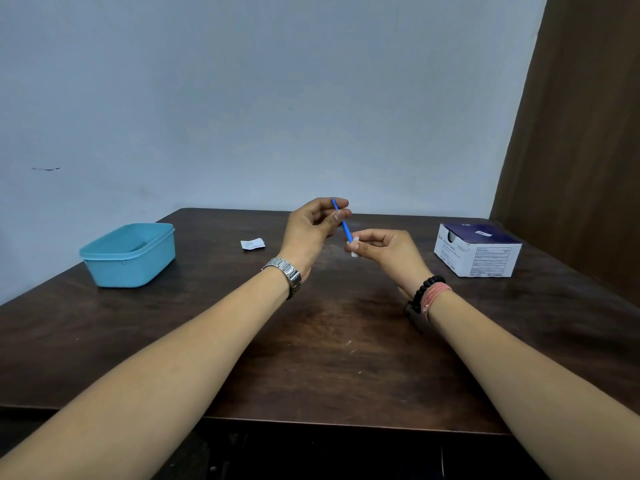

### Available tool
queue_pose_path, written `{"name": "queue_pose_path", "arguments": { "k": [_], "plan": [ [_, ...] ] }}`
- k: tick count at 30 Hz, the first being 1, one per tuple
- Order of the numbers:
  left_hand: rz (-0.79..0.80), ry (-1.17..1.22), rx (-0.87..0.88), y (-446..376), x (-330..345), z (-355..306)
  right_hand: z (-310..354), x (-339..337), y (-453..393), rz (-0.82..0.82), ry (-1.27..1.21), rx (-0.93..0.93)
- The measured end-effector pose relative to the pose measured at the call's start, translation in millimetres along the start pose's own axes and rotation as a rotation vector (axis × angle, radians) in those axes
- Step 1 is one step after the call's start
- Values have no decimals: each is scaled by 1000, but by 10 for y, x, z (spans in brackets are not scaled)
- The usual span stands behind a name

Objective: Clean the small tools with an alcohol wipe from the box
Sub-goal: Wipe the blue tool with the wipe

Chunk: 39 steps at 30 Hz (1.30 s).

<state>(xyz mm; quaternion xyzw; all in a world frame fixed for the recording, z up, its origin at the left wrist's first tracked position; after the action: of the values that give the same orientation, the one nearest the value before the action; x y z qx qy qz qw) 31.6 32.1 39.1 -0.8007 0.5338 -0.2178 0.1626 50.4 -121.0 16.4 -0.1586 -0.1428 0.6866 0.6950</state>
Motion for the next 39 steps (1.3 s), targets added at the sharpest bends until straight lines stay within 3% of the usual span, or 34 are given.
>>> {"name": "queue_pose_path", "arguments": {
  "k": [7, 14, 21, 35, 39],
  "plan": [
    [70, -35, -45, 32, 32, 75, 17, -2, -6, -5, -59, 12],
    [28, 6, -50, -15, -8, 32, -5, -17, -31, -31, -94, 60],
    [146, -58, -34, 65, 73, 86, 19, -57, -71, -101, -195, 35],
    [111, 12, -66, 11, 30, 106, -17, -46, -83, -84, -56, -46],
    [108, 19, -81, 9, 34, 116, -22, -93, -108, -170, -35, -65]
  ]
}}
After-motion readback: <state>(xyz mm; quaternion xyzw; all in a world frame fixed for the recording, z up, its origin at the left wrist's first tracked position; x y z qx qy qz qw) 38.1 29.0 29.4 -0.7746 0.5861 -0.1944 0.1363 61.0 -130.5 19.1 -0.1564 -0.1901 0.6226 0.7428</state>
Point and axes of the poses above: each hand's wrist, its own y-axis away from the middle knuckle, its own x-axis out of the palm, z = x × y, the point moved 2 cm from there along -y, towards the middle knuckle, and after that the axes turned 14 degrees about -z, right-handed, at the moved point
